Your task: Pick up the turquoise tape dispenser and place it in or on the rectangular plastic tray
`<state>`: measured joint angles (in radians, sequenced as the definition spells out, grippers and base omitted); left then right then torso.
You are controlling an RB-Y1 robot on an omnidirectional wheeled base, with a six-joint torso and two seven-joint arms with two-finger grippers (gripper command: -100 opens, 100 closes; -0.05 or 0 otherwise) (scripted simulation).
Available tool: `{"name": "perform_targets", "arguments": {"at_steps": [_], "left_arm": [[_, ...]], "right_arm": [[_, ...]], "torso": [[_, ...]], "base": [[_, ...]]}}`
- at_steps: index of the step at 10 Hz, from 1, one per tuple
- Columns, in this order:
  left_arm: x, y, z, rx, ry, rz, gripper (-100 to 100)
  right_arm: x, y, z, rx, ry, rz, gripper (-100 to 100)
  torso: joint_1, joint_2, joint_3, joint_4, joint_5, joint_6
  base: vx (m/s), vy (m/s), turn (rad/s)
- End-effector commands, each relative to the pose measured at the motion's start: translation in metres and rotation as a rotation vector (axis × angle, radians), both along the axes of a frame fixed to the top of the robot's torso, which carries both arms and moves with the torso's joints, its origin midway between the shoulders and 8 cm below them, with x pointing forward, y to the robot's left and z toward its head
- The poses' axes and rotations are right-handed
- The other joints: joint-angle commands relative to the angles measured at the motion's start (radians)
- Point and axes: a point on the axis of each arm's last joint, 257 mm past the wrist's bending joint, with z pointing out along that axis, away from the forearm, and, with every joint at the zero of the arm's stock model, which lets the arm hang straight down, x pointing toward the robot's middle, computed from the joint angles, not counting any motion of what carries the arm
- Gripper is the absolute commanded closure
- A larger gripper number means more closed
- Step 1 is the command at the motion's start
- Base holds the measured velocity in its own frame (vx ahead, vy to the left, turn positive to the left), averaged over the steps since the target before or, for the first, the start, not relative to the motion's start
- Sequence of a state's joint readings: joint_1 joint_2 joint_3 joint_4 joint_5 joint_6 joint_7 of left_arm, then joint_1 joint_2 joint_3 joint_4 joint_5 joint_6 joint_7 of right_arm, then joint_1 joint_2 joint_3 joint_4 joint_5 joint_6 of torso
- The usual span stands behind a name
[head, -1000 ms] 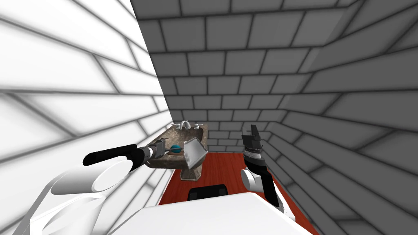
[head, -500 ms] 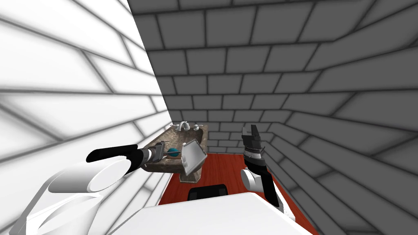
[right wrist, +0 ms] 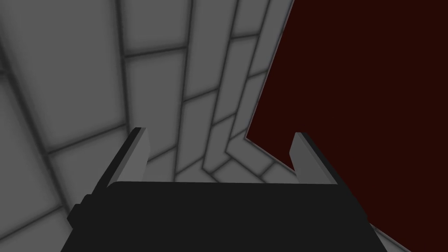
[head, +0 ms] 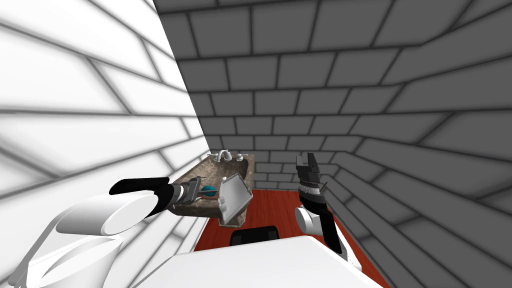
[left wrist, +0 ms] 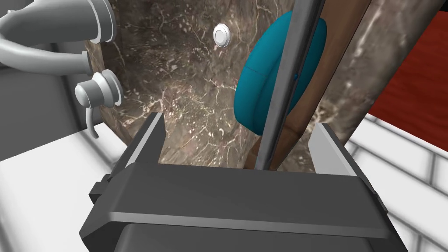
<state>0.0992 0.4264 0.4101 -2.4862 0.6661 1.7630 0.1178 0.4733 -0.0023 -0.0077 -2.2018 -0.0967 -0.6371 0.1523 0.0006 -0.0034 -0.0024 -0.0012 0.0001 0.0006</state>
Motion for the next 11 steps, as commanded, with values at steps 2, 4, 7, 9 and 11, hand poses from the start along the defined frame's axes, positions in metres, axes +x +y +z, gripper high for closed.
{"name": "perform_targets", "arguments": {"at_steps": [2,4,7,9,11], "left_arm": [[-0.012,0.001,-0.007,0.01,0.06,-0.007,-100],[-0.026,0.003,-0.012,0.025,0.123,-0.017,-100],[-0.043,0.006,-0.019,0.041,0.202,-0.021,-100],[-0.045,0.005,-0.018,0.042,0.206,-0.021,-100],[-0.04,0.008,-0.025,0.041,0.21,-0.016,-100]], "right_arm": [[0.0,0.0,0.0,0.0,0.0,0.0,0],[0.0,0.0,0.0,0.0,0.0,0.0,0],[0.0,0.0,0.0,0.0,0.0,0.0,0],[0.0,0.0,0.0,0.0,0.0,0.0,0],[0.0,0.0,0.0,0.0,0.0,0.0,0]], "torso": [[0.0,0.0,0.0,0.0,0.0,0.0],[-0.001,0.0,0.0,0.0,0.0,0.0],[0.0,0.0,0.0,0.0,0.0,0.0],[0.0,0.002,0.001,0.0,0.0,0.0],[0.001,0.004,0.002,0.001,0.0,0.0]], "base": [[0.06,-0.013,0.013],[0.067,-0.026,0.012],[0.054,-0.014,0.004],[0.006,-0.009,0.026],[-0.005,-0.005,-0.014]]}}
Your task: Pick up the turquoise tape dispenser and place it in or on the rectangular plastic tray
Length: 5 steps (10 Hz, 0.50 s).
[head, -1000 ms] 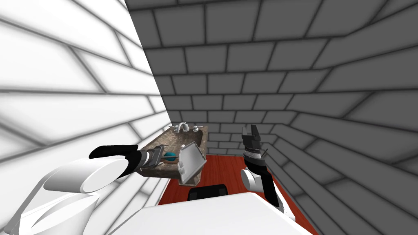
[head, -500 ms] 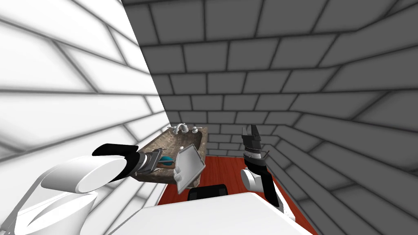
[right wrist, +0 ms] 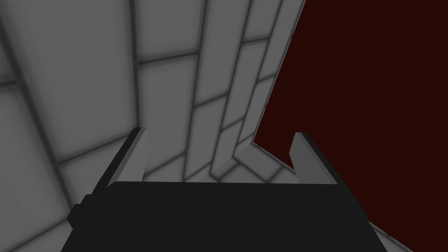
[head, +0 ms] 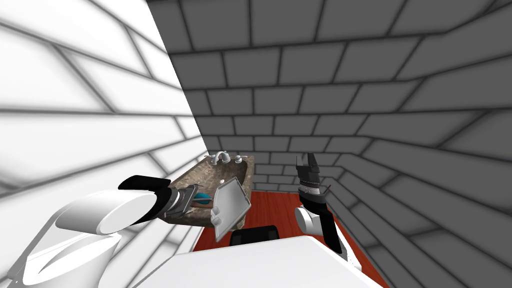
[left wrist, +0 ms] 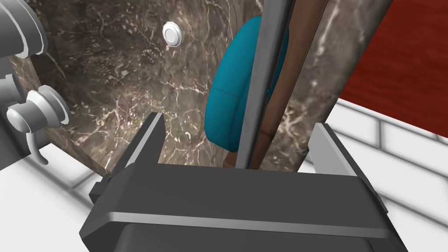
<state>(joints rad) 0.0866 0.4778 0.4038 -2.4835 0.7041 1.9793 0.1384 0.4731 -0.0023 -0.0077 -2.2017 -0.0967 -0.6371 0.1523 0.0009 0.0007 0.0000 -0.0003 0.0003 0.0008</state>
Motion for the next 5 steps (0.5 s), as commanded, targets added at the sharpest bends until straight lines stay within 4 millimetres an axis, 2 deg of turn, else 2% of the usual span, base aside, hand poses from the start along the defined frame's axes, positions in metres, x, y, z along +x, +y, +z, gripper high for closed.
{"name": "perform_targets", "arguments": {"at_steps": [1,3,4,5], "left_arm": [[0.0073,0.0031,-0.0061,0.0,-0.004,0.003,-100],[0.0146,0.0079,-0.0148,0.002,-0.004,0.009,-100],[0.0121,0.0065,-0.0122,0.001,-0.002,0.008,-100],[0.0132,0.0068,-0.0125,0.001,-0.004,0.008,100]], "right_arm": [[0.0,0.0,0.0,0.0,0.0,0.0,0],[0.0,0.0,0.0,0.0,0.0,0.0,0],[0.0,0.0,0.0,0.0,0.0,0.0,0],[0.0,0.0,0.0,0.0,0.0,0.0,0]], "torso": [[0.0,0.0,0.0,0.0,0.0,0.0],[-0.001,0.001,0.001,0.0,0.0,0.0],[-0.001,0.001,0.001,0.0,0.0,0.0],[0.0,0.001,0.0,0.0,0.0,0.0]], "base": [[-0.021,-0.018,-0.041],[-0.023,-0.021,-0.027],[-0.012,-0.008,-0.006],[0.0,0.0,0.0]]}}
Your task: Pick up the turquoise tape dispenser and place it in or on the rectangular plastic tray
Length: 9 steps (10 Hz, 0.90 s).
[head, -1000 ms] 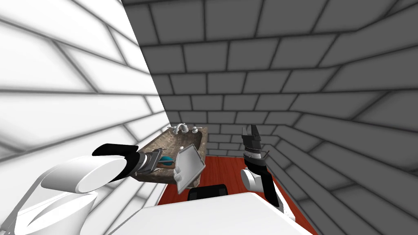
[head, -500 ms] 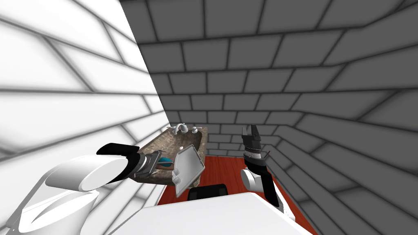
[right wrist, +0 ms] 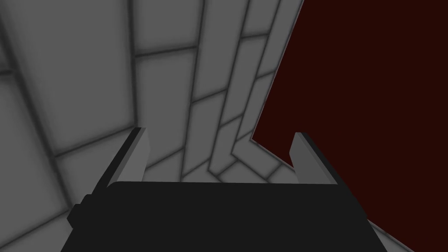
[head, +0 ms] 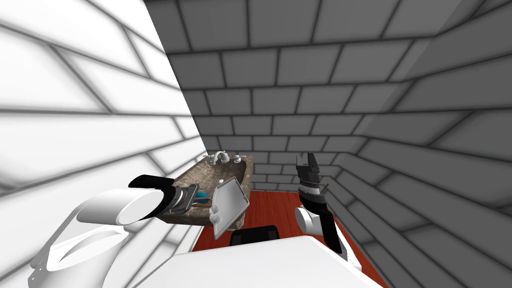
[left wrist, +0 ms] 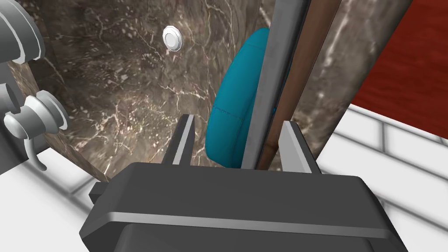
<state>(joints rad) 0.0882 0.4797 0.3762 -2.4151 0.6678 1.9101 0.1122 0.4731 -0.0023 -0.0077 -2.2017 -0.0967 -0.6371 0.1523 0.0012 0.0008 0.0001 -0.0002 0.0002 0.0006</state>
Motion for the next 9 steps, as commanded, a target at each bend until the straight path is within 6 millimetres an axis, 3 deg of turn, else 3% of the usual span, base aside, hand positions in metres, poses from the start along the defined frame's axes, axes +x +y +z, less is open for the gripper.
{"name": "perform_targets", "arguments": {"at_steps": [1,4,5,6,9], "left_arm": [[0.0,0.0,0.0,0.0,0.0,0.0,100],[0.0,0.0,0.0,0.0,0.001,0.0,100],[0.0,0.0,0.0,0.0,0.001,0.0,0],[-0.006,-0.004,0.006,-0.001,0.0,-0.004,100],[-0.015,-0.009,0.016,0.0,0.001,-0.012,100]], "right_arm": [[0.0,0.0,0.0,0.0,0.0,0.0,0],[0.0,0.0,0.0,0.0,0.0,0.0,0],[0.0,0.0,0.0,0.0,0.0,0.0,0],[0.0,0.0,0.0,0.0,0.0,0.0,0],[0.0,0.0,0.0,0.0,0.0,0.0,0]], "torso": [[0.0,0.0,0.0,0.0,0.0,0.0],[0.0,-0.001,0.0,0.0,0.0,0.0],[0.0,-0.001,0.0,0.0,0.0,0.0],[0.0,-0.001,0.0,0.0,0.0,0.0],[0.001,-0.001,-0.001,0.0,0.0,0.0]], "base": [[0.0,0.0,0.0],[0.0,0.0,0.0],[0.0,0.0,0.0],[0.011,0.017,0.032],[0.023,0.018,0.03]]}}
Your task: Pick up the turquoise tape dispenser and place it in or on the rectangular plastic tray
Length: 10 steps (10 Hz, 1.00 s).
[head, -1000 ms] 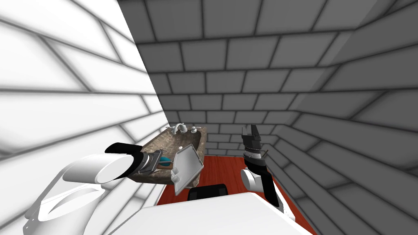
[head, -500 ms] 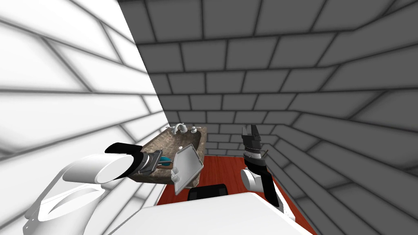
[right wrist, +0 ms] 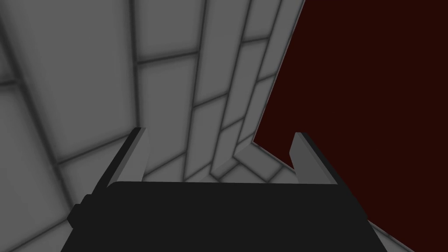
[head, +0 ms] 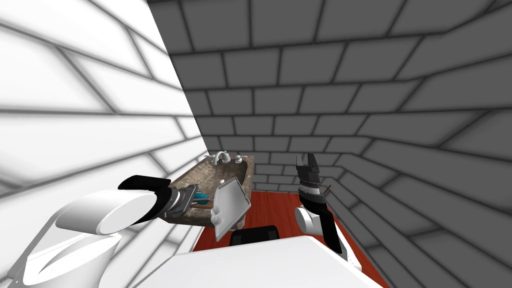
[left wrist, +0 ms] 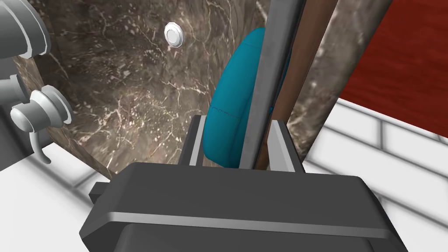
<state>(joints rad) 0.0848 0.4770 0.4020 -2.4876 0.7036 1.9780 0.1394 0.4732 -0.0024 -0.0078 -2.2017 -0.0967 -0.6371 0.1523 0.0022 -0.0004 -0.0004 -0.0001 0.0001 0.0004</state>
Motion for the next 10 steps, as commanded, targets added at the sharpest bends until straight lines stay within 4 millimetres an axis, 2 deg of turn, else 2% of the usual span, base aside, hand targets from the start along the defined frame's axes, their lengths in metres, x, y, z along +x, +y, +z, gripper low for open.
{"name": "perform_targets", "arguments": {"at_steps": [1,2,3,4,10], "left_arm": [[0.0,0.0,0.0,0.0,0.0,0.0,100],[-0.001,0.0,0.0,0.0,0.002,0.0,0],[0.011,0.0,0.007,-0.006,-0.052,0.012,100],[0.013,0.0,0.008,-0.007,-0.057,0.011,100],[0.052,0.008,0.038,-0.022,-0.242,0.069,100]], "right_arm": [[0.0,0.0,0.0,0.0,0.0,0.0,0],[0.0,0.0,0.0,0.0,0.0,0.0,0],[0.0,0.0,0.0,0.0,0.0,0.0,0],[0.0,0.0,0.0,0.0,0.0,0.0,0],[0.0,0.0,0.0,0.0,0.0,0.0,0]], "torso": [[0.0,0.0,0.0,0.0,0.0,0.0],[0.0,0.0,0.0,0.0,0.0,0.0],[-0.001,0.0,0.0,0.0,0.0,0.0],[0.0,0.003,0.002,0.001,0.0,0.0],[-0.002,0.007,0.006,0.004,-0.001,-0.001]], "base": [[0.009,0.008,0.005],[0.0,0.0,0.0],[-0.048,0.005,0.027],[-0.055,0.001,0.007],[-0.066,-0.01,0.013]]}}
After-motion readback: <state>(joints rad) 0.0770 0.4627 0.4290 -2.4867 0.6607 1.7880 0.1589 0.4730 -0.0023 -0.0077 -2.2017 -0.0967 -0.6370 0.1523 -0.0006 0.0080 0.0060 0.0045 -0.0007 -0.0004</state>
